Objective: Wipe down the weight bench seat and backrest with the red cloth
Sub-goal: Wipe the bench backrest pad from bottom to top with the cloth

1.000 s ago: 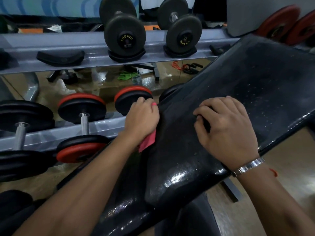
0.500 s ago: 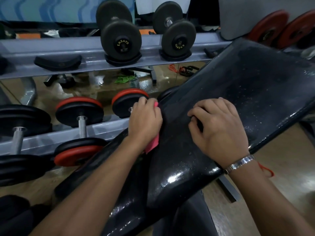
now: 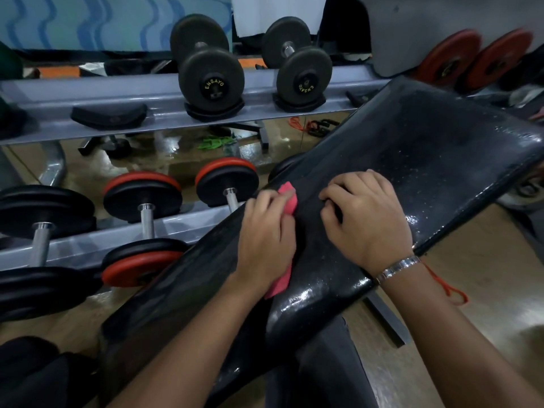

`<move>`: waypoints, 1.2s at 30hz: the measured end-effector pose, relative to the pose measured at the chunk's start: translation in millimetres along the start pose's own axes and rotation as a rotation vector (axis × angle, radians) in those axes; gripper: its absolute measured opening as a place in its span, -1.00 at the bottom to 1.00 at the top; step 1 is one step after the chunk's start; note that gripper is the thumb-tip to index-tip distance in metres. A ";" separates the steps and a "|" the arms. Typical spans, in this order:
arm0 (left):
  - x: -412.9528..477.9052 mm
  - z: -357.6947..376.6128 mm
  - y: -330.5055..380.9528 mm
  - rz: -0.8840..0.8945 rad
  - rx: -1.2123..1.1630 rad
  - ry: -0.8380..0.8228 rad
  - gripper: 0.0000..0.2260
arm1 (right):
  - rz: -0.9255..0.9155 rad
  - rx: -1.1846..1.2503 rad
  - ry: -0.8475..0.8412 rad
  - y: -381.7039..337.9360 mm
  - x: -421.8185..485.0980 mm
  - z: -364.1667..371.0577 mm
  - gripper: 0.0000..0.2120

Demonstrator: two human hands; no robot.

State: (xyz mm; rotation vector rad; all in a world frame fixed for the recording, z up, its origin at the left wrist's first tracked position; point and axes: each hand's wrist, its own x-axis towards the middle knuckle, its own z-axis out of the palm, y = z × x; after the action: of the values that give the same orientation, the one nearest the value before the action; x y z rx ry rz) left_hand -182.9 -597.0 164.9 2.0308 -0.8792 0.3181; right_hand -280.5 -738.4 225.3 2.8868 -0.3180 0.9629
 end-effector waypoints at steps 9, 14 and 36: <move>-1.3 -9.7 -8.4 -0.255 0.106 -0.003 -0.52 | 0.049 0.262 -0.175 11.6 17.2 -31.3 -0.76; -25.4 -7.7 28.9 0.048 0.001 -0.081 -0.54 | -0.034 -0.012 -0.153 47.0 34.5 -52.2 -0.71; -15.0 5.7 43.5 -0.011 0.043 0.022 -0.69 | -0.108 -0.028 0.088 77.8 21.2 -29.9 -0.82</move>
State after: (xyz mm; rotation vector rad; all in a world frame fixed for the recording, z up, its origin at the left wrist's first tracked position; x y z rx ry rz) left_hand -224.3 -610.5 181.0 2.0676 -0.8537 0.3550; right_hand -298.7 -813.6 262.8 2.7934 -0.1657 1.0545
